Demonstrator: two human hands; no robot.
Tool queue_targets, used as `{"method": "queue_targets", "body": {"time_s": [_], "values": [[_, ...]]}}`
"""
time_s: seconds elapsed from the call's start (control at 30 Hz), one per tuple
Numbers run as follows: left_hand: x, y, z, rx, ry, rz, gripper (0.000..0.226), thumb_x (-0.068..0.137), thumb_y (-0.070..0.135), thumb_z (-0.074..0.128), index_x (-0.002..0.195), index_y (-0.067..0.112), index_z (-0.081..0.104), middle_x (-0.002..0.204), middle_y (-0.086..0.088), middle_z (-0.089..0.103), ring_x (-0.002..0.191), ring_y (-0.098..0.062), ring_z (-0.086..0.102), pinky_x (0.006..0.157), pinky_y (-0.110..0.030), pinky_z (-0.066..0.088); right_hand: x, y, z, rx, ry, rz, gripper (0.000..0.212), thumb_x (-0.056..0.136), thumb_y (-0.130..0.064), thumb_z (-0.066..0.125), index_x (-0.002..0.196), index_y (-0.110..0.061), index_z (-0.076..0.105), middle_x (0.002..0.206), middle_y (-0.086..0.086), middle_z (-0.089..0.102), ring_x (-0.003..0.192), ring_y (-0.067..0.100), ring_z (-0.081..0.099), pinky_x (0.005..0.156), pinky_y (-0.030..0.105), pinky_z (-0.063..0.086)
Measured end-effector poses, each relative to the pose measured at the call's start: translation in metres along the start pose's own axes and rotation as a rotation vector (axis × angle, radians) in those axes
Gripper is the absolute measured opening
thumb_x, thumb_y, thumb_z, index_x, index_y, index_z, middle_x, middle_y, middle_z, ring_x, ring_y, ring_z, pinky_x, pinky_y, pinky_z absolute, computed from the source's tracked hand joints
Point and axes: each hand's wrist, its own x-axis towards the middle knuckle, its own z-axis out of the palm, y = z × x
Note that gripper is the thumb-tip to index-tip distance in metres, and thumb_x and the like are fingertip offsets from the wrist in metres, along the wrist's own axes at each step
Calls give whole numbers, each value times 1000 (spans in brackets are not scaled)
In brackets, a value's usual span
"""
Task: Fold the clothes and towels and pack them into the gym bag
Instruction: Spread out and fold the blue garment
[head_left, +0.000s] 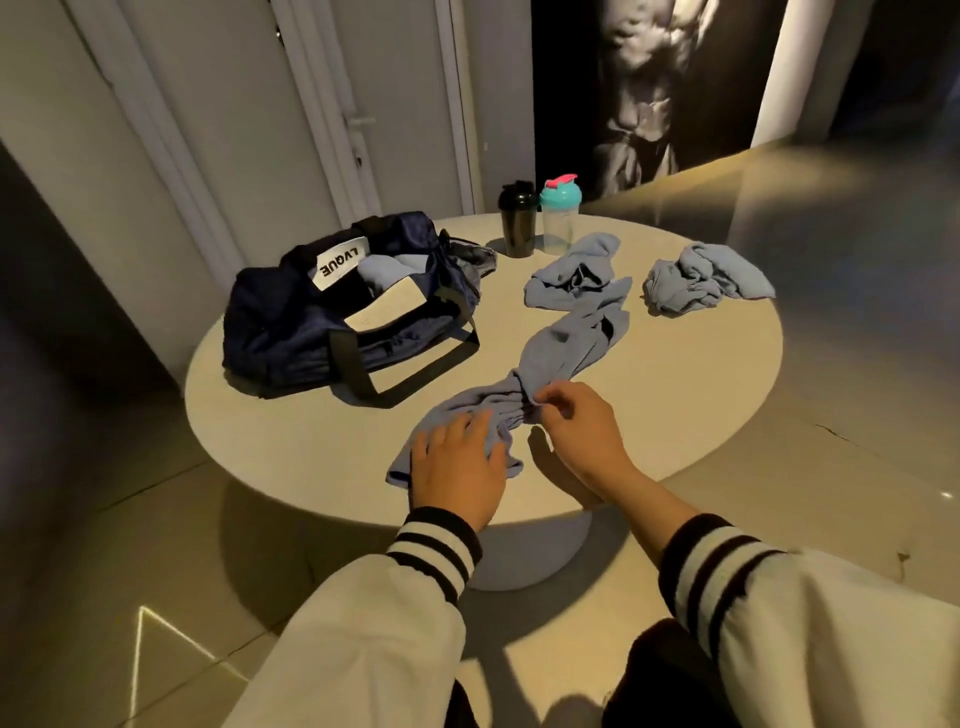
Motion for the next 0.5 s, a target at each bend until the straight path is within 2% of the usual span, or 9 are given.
{"method": "queue_targets", "body": {"time_s": [0.07,0.13,0.2,0.23,0.3,0.37,0.43,0.47,0.5], "values": [[6,1,2,15,-118,36,68,100,40,48,158,24,15,163,-4,24,147,-23,27,119,-47,20,-5,-3,-3,44,52,-10,17,92,-9,55,100,-15,69,103,2,64,96,18,61,86,33,53],[16,-1,6,-97,-230,42,75,98,36,57,158,25,14,166,-2,14,151,-19,17,121,-45,15,-6,-3,-3,9,32,-55,28,93,-11,55,118,-16,67,119,4,61,108,18,57,96,32,49],[21,-2,8,-185,-249,54,69,98,31,57,157,29,20,167,-1,10,153,-19,12,121,-43,15,-6,-2,1,-85,-66,-131,45,96,-18,52,141,-19,54,141,5,51,126,19,48,106,32,40],[21,-2,7,-242,-226,44,64,99,32,54,156,32,24,167,-1,8,153,-21,12,122,-43,16,-5,-2,2,-123,-103,-153,48,98,-21,50,146,-21,48,146,4,48,130,19,45,108,34,39],[24,-4,-1,-379,-173,-13,61,98,40,53,153,37,28,167,1,-3,153,-26,10,122,-46,18,1,1,5,-185,-121,-194,46,100,-23,46,145,-23,46,140,3,53,123,21,48,103,40,44],[28,-10,-4,-409,-164,-62,73,90,54,60,152,41,26,166,1,-14,153,-27,5,123,-49,18,5,2,8,-254,-120,-209,41,100,-28,42,141,-27,48,133,1,58,115,23,51,93,43,47],[34,-17,-3,-306,-172,-129,86,81,73,58,153,44,21,166,-2,-13,153,-29,-3,123,-50,8,9,3,10,-309,-126,-184,44,100,-37,37,143,-32,45,134,-1,58,116,23,51,93,45,47],[35,-20,-1,-269,-172,-162,87,79,79,54,152,45,23,167,-3,-3,152,-30,0,121,-50,7,10,5,11,-327,-117,-167,48,99,-41,34,146,-32,43,136,0,57,118,24,51,96,46,46],[36,-23,3,-258,-161,-175,82,79,81,51,150,45,28,165,-4,14,150,-30,10,121,-49,11,10,6,12,-352,-97,-150,53,99,-44,33,149,-30,40,139,3,56,121,25,50,100,47,44]]}}
